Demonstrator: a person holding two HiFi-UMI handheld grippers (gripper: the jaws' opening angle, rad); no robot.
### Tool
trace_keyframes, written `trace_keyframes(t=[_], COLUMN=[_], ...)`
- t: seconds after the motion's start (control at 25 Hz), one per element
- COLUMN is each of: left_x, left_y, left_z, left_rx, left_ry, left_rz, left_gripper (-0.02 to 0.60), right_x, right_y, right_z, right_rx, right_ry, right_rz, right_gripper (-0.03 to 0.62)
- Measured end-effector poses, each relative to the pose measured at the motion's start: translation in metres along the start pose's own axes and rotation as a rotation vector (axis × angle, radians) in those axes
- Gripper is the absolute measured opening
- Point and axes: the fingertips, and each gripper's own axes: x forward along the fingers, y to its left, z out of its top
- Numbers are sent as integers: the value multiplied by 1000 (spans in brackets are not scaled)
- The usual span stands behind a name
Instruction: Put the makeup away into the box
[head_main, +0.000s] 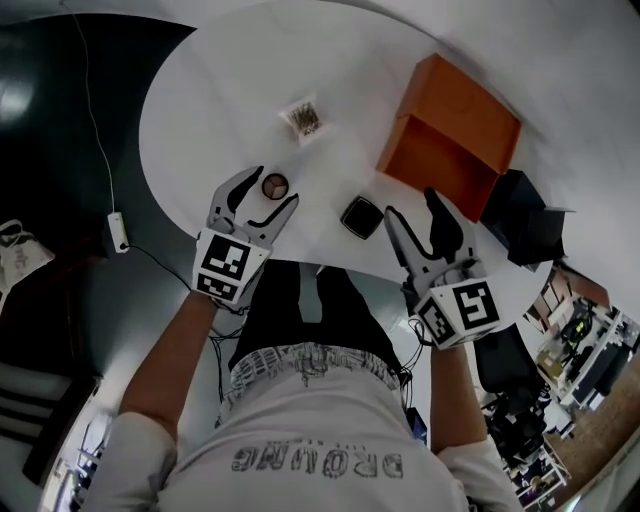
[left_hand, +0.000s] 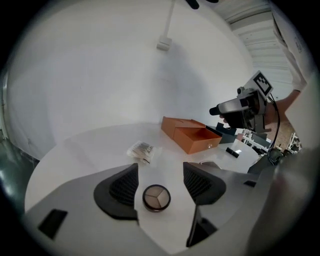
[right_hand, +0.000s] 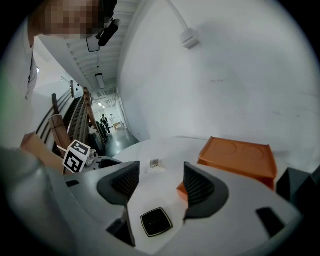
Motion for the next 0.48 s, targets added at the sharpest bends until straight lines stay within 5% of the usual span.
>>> trace_keyframes(t=[0.48], left_x=[15], left_y=[7], left_z=[-37], left_rx=[1], left_ry=[69], left_rz=[-25], left_gripper=[291], right_x=[5], right_y=[4], right_z=[-26], right_rx=[37], right_ry=[43], right_rz=[-38], right_gripper=[279])
